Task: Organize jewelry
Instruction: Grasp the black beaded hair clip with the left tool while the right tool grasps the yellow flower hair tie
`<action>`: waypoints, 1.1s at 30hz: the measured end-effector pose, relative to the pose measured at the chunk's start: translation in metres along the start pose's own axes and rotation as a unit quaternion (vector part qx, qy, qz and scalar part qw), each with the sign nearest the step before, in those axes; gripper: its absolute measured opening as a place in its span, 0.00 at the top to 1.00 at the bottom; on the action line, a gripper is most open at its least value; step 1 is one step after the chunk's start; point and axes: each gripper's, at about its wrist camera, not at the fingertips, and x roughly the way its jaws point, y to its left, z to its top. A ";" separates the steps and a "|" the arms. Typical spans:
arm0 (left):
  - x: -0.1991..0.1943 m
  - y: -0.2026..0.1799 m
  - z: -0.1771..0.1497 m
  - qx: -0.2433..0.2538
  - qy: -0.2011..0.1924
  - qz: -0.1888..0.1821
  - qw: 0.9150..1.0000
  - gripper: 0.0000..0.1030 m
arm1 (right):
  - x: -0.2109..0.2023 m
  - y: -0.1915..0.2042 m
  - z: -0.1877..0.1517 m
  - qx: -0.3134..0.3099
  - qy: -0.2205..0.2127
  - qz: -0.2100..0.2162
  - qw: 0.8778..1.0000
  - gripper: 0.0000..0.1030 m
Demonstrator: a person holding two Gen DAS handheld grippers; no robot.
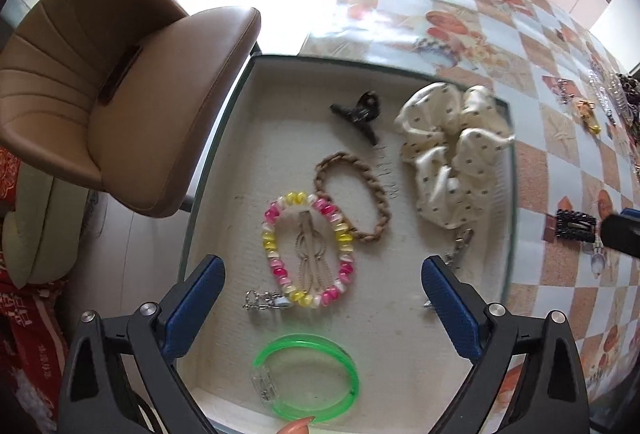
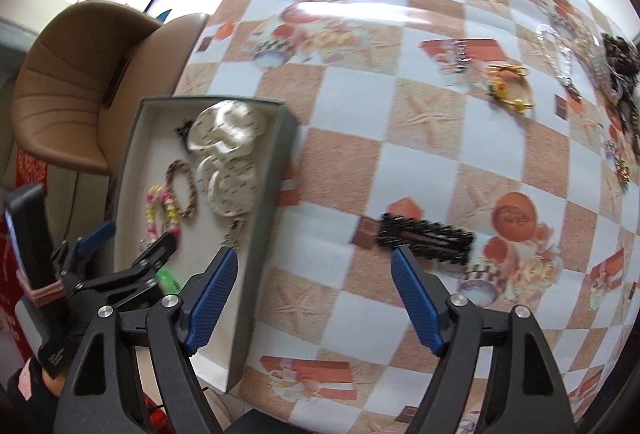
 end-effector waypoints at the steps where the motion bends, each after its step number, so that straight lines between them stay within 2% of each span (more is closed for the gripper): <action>1: -0.005 -0.005 0.002 0.003 -0.003 -0.002 1.000 0.02 | -0.002 -0.006 0.001 0.003 -0.002 -0.001 1.000 0.20; 6: -0.028 -0.030 0.007 0.031 -0.027 -0.017 0.999 0.02 | -0.012 -0.043 0.007 0.029 -0.015 -0.016 0.999 0.19; 13: -0.056 -0.092 0.011 0.077 -0.043 -0.060 0.994 0.02 | -0.019 -0.098 0.019 0.060 -0.023 -0.046 0.997 0.19; 21: -0.041 -0.158 0.006 0.095 -0.019 -0.088 0.991 0.02 | -0.011 -0.142 0.040 0.065 -0.018 -0.063 0.996 0.19; 24: -0.023 -0.170 0.007 0.064 0.020 -0.116 0.991 0.03 | -0.006 -0.150 0.050 0.054 -0.017 -0.070 0.996 0.19; 28: -0.003 -0.175 0.006 -0.014 0.068 -0.144 0.987 0.03 | 0.002 -0.156 0.063 0.029 -0.017 -0.074 0.997 0.19; 30: 0.007 -0.174 0.004 -0.066 0.092 -0.164 0.980 0.03 | 0.006 -0.157 0.068 0.010 -0.017 -0.072 0.997 0.19; 33: 0.018 -0.174 0.003 -0.136 0.110 -0.169 0.970 0.03 | 0.012 -0.156 0.077 -0.026 -0.017 -0.074 0.997 0.19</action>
